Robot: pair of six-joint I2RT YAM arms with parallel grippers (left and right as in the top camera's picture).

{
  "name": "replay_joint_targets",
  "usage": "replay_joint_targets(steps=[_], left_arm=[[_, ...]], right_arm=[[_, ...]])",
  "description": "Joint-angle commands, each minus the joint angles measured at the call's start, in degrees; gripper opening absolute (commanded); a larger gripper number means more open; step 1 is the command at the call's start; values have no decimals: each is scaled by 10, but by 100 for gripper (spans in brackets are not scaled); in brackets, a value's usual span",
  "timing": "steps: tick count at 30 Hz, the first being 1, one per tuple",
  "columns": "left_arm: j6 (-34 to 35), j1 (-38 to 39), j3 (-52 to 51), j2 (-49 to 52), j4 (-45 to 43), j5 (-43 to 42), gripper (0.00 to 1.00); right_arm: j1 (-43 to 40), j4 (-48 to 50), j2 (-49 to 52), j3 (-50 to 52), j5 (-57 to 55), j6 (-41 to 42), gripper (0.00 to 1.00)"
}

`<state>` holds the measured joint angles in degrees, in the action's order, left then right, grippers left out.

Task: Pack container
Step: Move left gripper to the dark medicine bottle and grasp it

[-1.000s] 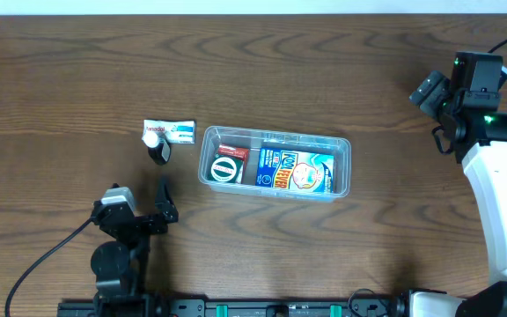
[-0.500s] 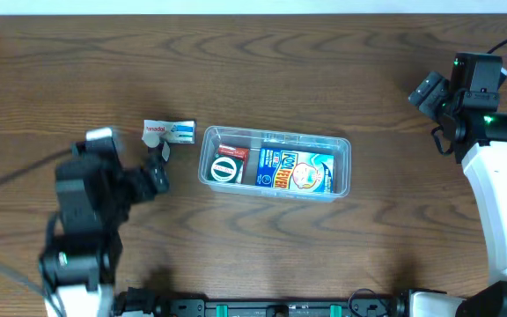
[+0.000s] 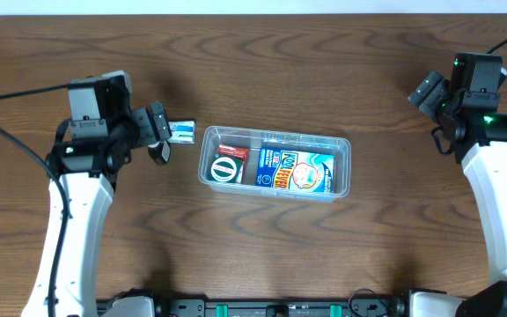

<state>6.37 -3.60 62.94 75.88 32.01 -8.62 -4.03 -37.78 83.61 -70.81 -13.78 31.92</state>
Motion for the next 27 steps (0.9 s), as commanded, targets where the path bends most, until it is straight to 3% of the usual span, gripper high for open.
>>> replay_joint_targets(steps=[1,8,21,27], left_arm=[[-38,-2,12,23,-25,0,98],[-93,-2,12,87,-61,0,98],[-11,-2,12,113,25,0,99],[-11,-2,11,114,55,0,79]], right_arm=[[-3,-1,0,0,-3,-7,99],[-3,-2,0,0,-3,-7,99],[-3,-4,0,0,-3,-7,99],[-3,-4,0,0,-3,-7,99]])
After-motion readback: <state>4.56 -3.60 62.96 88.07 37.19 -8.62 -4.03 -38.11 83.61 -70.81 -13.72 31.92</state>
